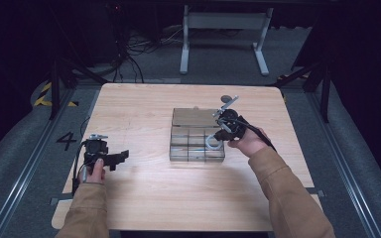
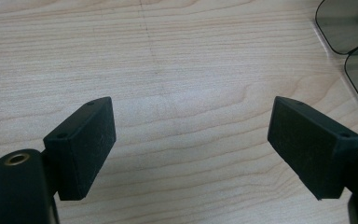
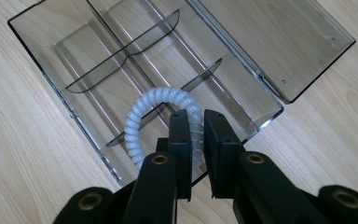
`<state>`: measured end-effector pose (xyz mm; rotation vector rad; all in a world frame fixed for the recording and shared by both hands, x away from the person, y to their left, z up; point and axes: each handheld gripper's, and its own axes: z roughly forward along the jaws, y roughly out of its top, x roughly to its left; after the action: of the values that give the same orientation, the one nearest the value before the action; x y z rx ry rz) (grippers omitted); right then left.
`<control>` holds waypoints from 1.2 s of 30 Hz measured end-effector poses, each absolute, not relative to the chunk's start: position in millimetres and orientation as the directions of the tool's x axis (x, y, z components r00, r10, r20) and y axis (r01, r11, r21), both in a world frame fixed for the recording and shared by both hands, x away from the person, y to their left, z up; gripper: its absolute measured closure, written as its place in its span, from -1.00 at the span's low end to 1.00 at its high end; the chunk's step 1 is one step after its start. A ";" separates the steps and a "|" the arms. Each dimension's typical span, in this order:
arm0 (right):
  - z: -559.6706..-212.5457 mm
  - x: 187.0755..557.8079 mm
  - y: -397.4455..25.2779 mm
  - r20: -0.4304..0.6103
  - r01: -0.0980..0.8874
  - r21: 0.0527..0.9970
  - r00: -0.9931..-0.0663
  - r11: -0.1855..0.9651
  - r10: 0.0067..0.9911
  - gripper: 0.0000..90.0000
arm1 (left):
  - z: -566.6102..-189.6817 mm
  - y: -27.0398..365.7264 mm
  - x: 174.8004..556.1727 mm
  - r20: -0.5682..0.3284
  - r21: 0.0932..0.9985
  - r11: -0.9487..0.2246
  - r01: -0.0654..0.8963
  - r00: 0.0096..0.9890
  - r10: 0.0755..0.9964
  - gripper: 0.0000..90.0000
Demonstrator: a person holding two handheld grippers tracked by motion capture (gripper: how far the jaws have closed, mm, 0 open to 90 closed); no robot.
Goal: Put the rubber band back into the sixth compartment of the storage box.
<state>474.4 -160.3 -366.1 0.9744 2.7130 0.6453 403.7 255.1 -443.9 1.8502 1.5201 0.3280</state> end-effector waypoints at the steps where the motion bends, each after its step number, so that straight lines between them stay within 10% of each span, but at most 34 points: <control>1: -367.2 474.4 -160.1 -0.031 0.560 0.455 -0.767 0.692 0.641 0.82 | -443.7 255.1 403.6 -0.236 0.654 -0.057 0.754 0.275 0.932 -0.65; 36: -391.9 475.0 -153.6 -0.060 0.577 0.370 -0.767 0.728 0.638 0.82 | -443.6 255.6 403.7 -0.233 0.660 -0.057 0.749 0.277 0.932 -0.65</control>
<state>475.0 -153.6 -391.9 0.9754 2.7474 0.4971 403.7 255.6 -443.6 1.8483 1.5173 0.3329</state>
